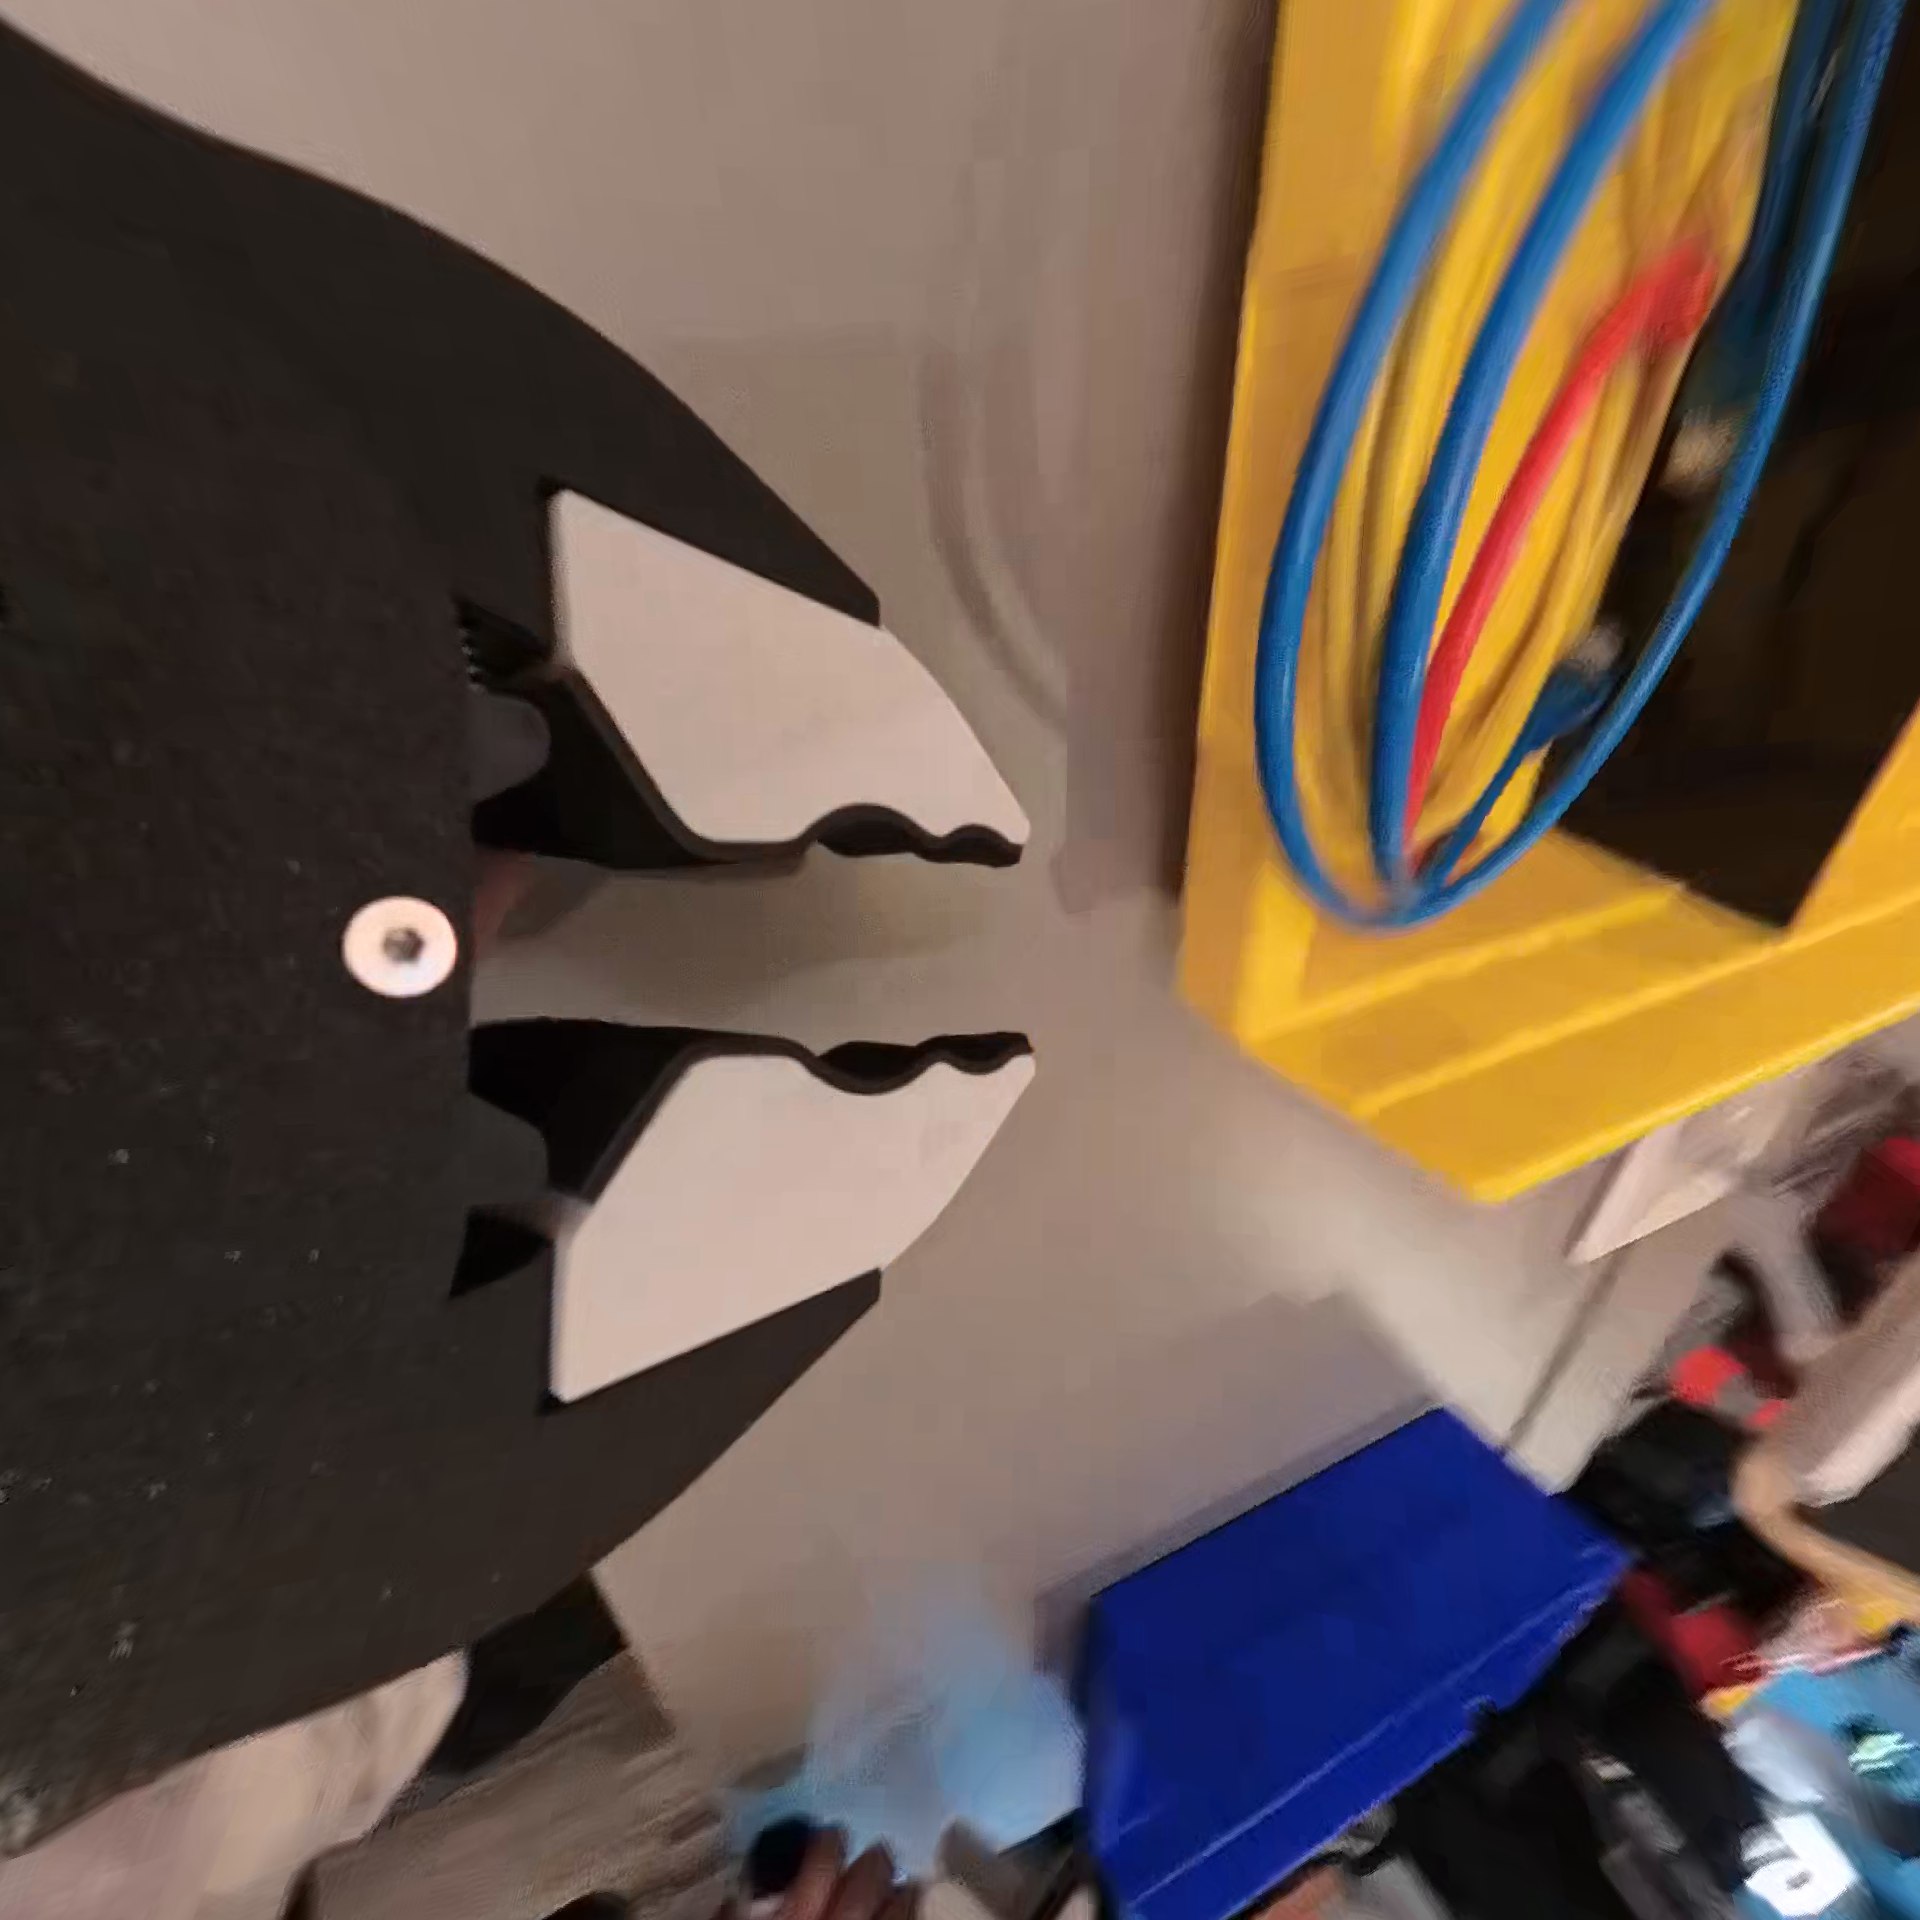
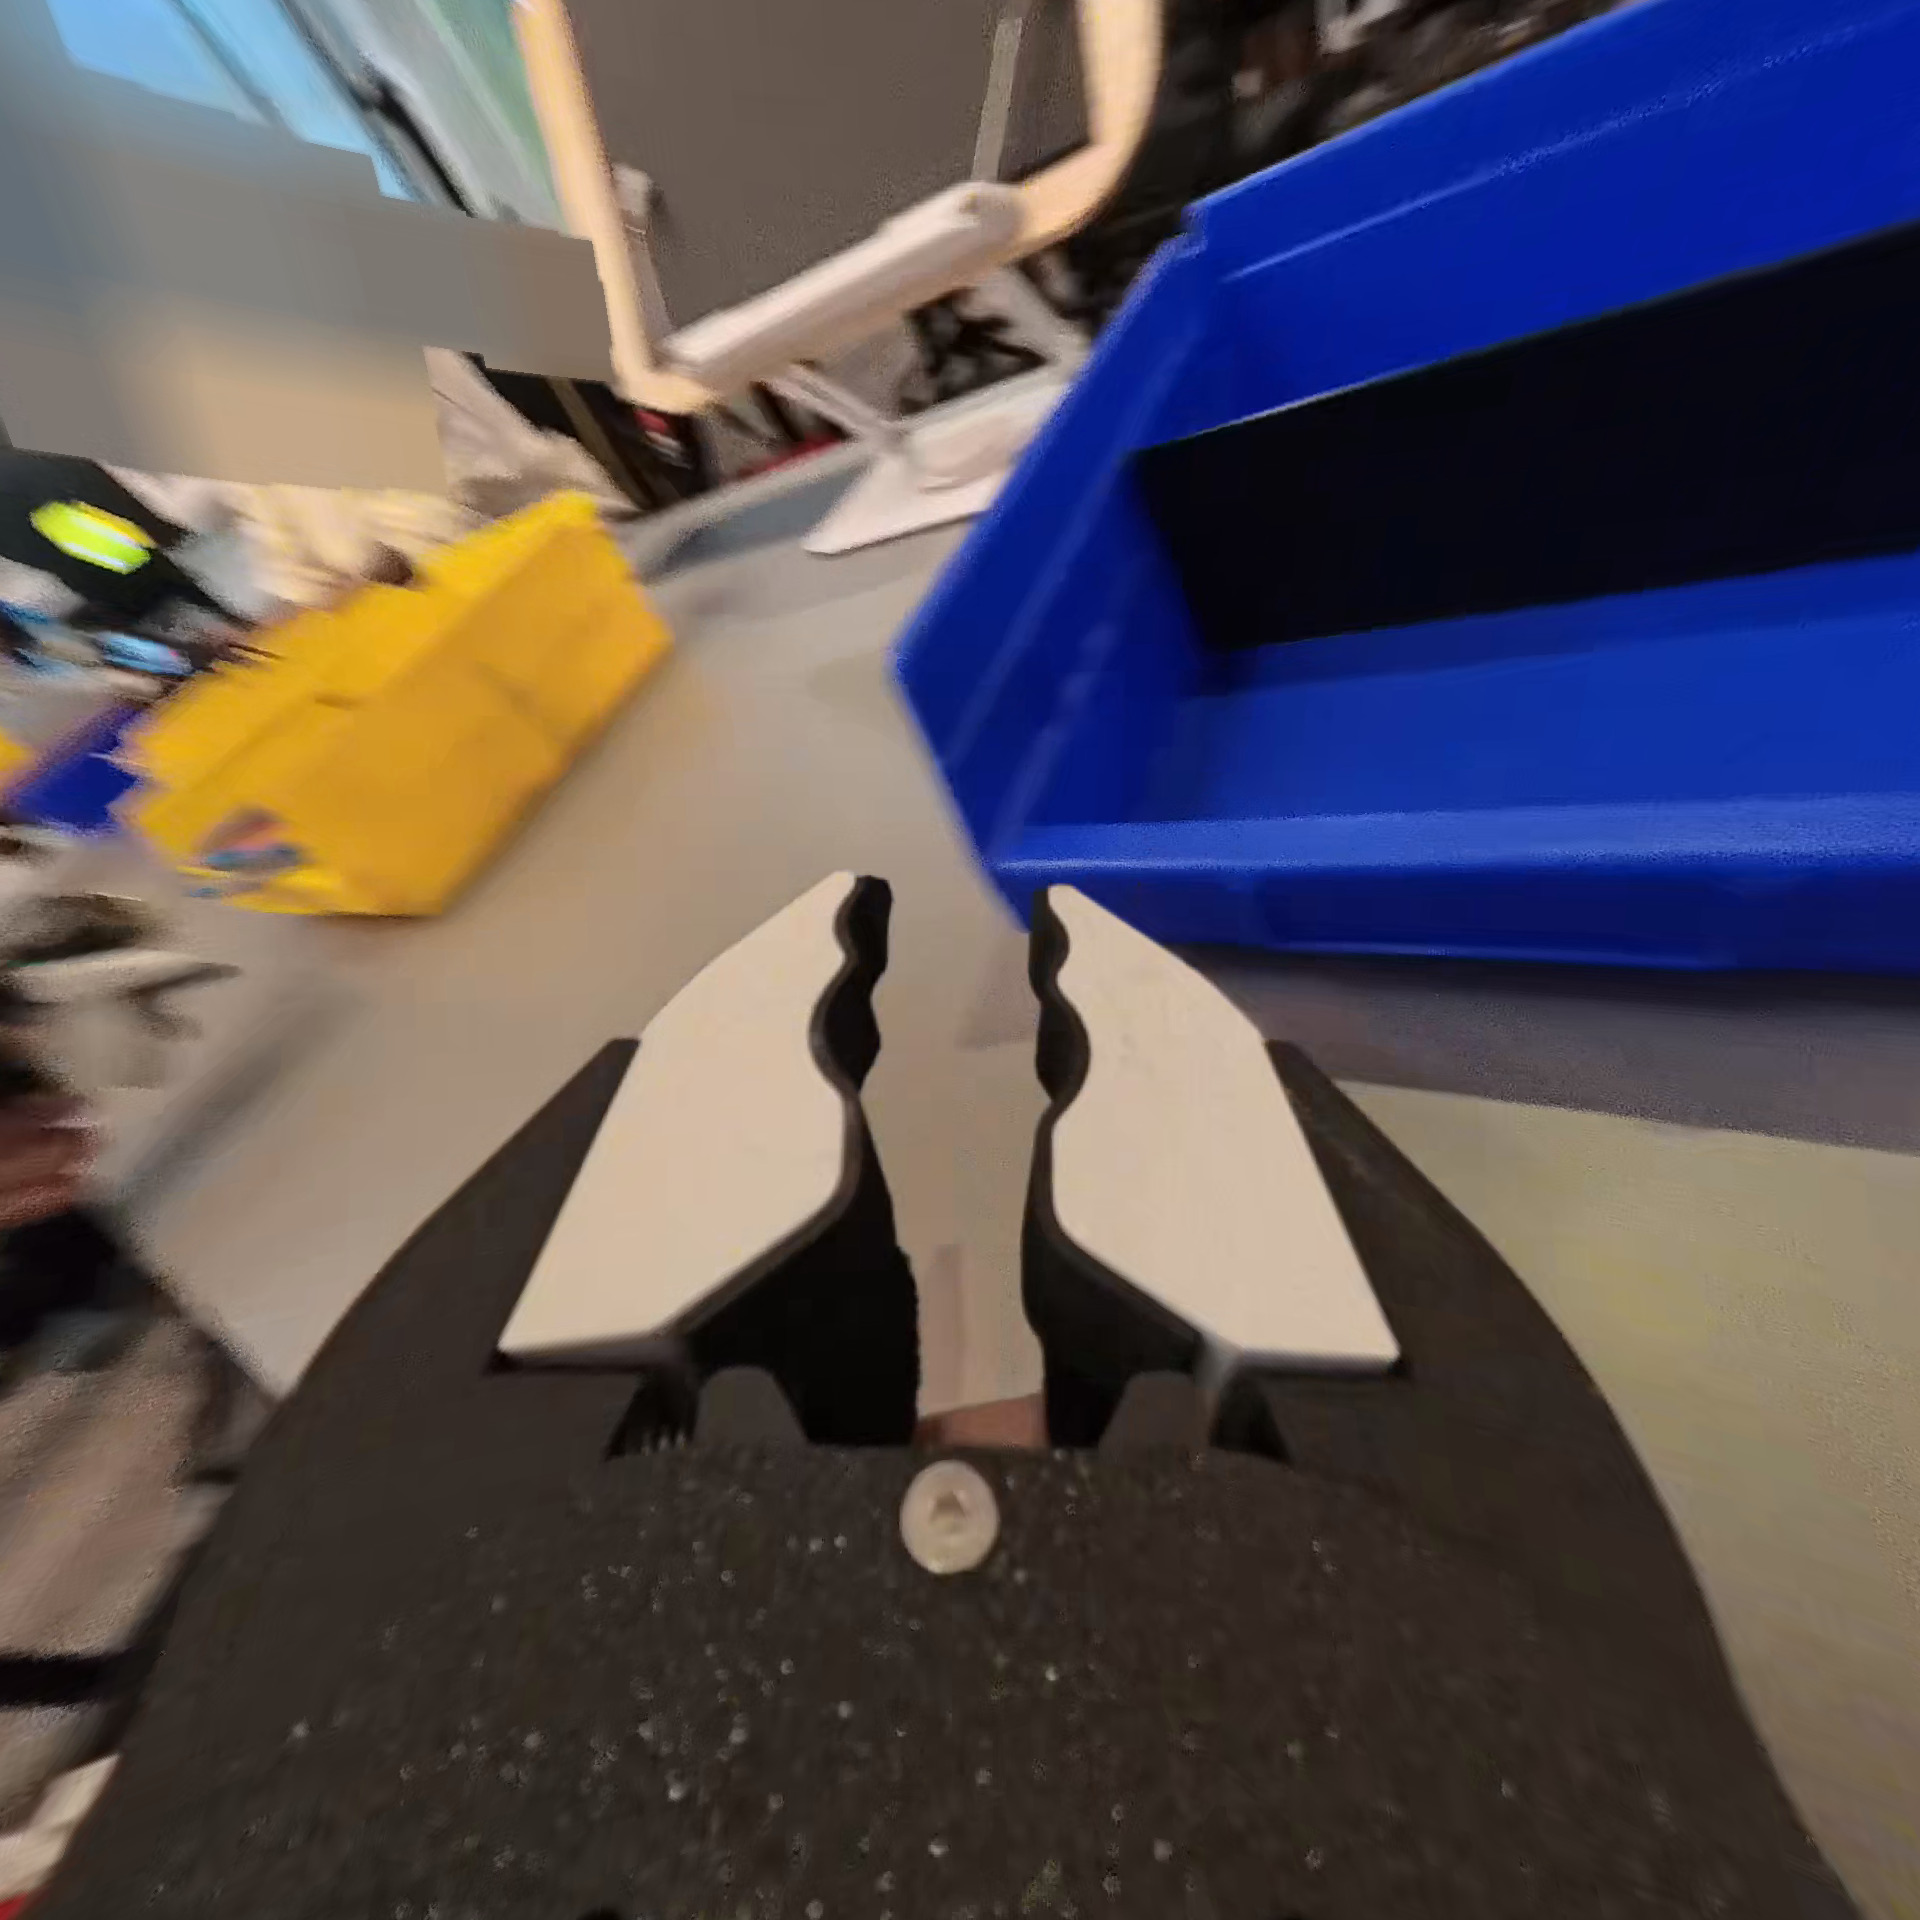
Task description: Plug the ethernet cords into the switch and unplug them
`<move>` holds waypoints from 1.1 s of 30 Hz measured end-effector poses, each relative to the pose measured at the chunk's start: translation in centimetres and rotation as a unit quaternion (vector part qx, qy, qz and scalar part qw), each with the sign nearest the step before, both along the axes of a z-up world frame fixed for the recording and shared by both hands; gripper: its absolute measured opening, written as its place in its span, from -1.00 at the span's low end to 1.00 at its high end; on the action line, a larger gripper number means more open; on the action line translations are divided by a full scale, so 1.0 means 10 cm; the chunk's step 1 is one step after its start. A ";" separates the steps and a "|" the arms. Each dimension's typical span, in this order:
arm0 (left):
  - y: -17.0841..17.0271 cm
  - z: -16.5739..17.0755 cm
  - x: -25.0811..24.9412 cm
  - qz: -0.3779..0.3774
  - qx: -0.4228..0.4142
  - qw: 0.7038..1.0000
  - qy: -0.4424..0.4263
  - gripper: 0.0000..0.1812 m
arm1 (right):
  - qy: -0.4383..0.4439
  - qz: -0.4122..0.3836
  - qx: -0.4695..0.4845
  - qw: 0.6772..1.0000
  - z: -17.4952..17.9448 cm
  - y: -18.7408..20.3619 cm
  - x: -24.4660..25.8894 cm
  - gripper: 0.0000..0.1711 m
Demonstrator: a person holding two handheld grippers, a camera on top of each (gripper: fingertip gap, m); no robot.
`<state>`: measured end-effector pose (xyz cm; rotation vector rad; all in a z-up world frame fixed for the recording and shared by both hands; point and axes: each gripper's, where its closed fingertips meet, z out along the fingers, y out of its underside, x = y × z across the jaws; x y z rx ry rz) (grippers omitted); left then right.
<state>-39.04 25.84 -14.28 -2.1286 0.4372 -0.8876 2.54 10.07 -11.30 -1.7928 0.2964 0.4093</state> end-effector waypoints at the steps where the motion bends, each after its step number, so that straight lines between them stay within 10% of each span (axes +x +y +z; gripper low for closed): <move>1: -0.05 0.00 0.13 -0.027 0.003 1.000 0.012 -0.64 | 0.038 0.032 0.009 0.999 -0.01 0.07 -0.17 -0.69; 8: -0.08 -0.17 0.18 -0.053 0.092 0.981 0.162 -0.61 | -0.049 0.091 -0.029 0.994 -0.11 0.22 -0.18 -0.61; 33: 0.33 0.01 -0.35 0.035 0.202 0.940 0.274 -0.50 | -0.131 0.071 -0.075 0.986 -0.27 0.10 -0.02 -0.64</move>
